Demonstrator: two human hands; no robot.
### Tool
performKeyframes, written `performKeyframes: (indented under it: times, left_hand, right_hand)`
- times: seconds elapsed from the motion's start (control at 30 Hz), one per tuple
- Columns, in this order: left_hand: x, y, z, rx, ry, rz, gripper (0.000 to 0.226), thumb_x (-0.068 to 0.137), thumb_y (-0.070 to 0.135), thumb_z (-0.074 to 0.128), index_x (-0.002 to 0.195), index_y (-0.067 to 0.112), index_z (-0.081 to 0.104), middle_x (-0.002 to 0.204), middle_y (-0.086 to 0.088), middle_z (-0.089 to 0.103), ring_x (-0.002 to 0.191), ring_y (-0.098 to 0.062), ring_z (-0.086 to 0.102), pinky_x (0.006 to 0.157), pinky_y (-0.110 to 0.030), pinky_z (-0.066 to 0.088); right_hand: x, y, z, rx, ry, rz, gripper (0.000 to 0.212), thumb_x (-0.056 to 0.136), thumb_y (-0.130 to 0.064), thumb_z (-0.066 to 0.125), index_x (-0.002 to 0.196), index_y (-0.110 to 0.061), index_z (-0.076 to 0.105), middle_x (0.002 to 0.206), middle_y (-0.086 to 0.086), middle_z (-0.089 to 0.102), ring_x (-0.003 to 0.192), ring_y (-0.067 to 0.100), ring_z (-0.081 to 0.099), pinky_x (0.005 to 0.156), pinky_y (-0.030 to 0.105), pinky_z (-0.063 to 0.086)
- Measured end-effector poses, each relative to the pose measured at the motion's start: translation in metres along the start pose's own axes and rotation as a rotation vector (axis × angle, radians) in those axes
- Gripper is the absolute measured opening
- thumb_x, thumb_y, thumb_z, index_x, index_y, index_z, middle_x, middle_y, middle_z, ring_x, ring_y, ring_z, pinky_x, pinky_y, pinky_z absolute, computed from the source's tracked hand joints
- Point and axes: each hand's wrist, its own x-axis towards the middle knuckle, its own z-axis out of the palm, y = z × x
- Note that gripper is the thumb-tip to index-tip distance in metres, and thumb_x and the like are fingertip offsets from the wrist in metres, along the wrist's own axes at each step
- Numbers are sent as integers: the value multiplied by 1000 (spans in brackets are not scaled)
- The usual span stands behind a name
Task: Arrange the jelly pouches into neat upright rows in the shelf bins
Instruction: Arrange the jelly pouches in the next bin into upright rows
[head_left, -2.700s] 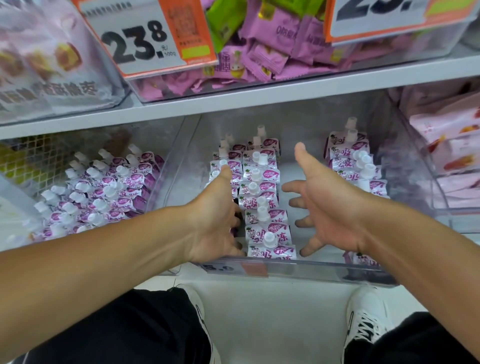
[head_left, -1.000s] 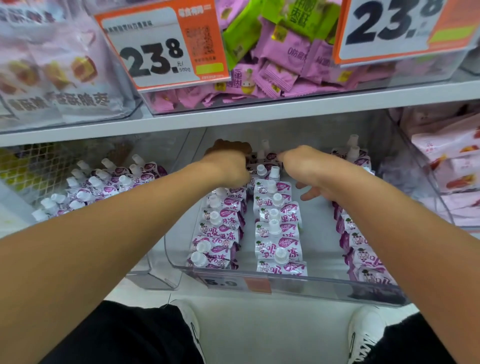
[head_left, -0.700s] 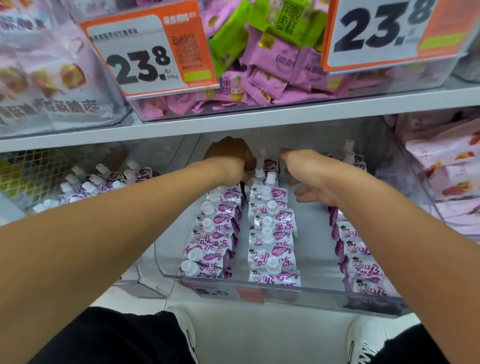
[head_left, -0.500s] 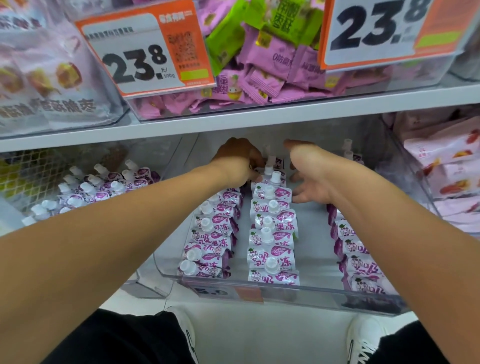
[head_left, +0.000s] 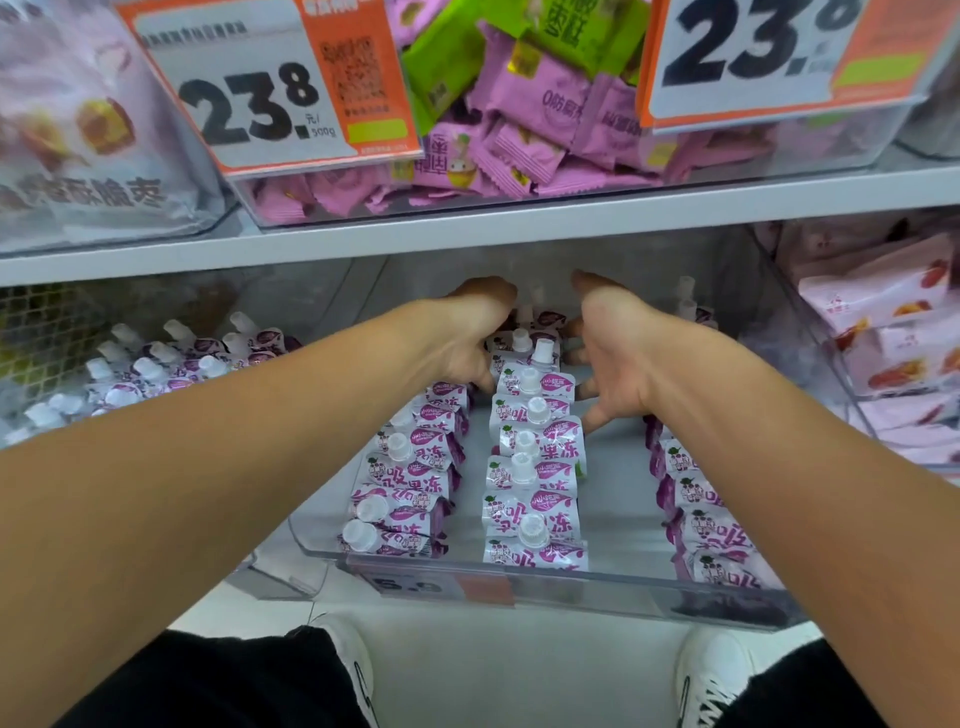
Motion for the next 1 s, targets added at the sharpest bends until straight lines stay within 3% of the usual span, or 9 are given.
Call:
performKeyframes:
  times: [0.1, 0.2, 0.33, 0.4, 0.47, 0.6, 0.77, 0.9, 1.0]
  left_hand:
    - [1, -9, 7, -71, -30, 31, 42, 105, 31, 25, 121, 13, 59, 109, -11, 67, 77, -26, 65, 69, -41, 59]
    - [2, -18, 9, -5, 28, 49, 40, 102, 36, 30, 114, 16, 63, 115, -8, 69, 87, -24, 63, 83, -38, 53]
    - [10, -30, 2, -76, 118, 10, 62, 90, 64, 34, 141, 30, 43, 146, 0, 47, 124, -26, 52, 96, -37, 46]
    - [10, -32, 6, -184, 116, -3, 67, 90, 70, 31, 139, 27, 44, 136, -6, 56, 102, -22, 63, 72, -30, 53]
    - [10, -33, 13, -249, 101, -14, 74, 88, 74, 28, 134, 20, 50, 128, -13, 62, 79, -21, 68, 55, -32, 57]
    - [20, -40, 17, -333, 80, -11, 80, 78, 78, 35, 126, 19, 60, 110, -18, 72, 92, -37, 72, 89, -53, 54]
    - [22, -43, 13, -278, 118, 28, 71, 94, 69, 23, 114, 15, 65, 91, -16, 76, 85, -33, 74, 83, -48, 58]
    - [22, -53, 21, -231, 123, 52, 64, 93, 65, 24, 96, 22, 72, 109, -12, 72, 101, -34, 68, 94, -49, 52]
    - [27, -56, 19, -241, 117, 59, 68, 87, 68, 27, 109, 21, 70, 112, -13, 72, 99, -33, 69, 93, -50, 52]
  right_hand:
    - [3, 1, 1, 27, 50, 6, 53, 89, -58, 33, 117, -24, 62, 114, 6, 68, 99, 32, 66, 80, 64, 48]
    - [7, 1, 0, -4, 103, 28, 62, 84, -63, 32, 123, -23, 60, 126, 5, 66, 108, 29, 62, 84, 60, 43]
    - [8, 1, 6, -11, 126, 61, 84, 72, -79, 29, 133, -26, 51, 141, 9, 54, 123, 37, 53, 93, 70, 34]
    - [11, 2, 6, 41, 76, 48, 94, 68, -85, 31, 137, -24, 50, 143, 9, 54, 124, 38, 55, 91, 70, 39]
    - [16, 3, 7, 105, 18, 23, 92, 75, -87, 31, 127, -17, 60, 123, 15, 69, 106, 38, 68, 84, 58, 54]
    - [38, 12, 4, 77, 25, -7, 114, 47, -98, 43, 131, -22, 59, 135, 14, 61, 110, 38, 66, 97, 53, 48]
    - [18, 11, 3, 46, 26, -24, 93, 79, -87, 23, 119, -16, 68, 105, 14, 75, 88, 33, 74, 72, 42, 59]
    - [18, 20, 9, 85, -13, -68, 86, 87, -79, 25, 125, -14, 65, 112, 18, 72, 103, 38, 70, 96, 52, 51]
    - [17, 21, 10, 169, -42, -53, 86, 89, -78, 22, 123, -13, 66, 112, 19, 72, 105, 37, 69, 99, 52, 50]
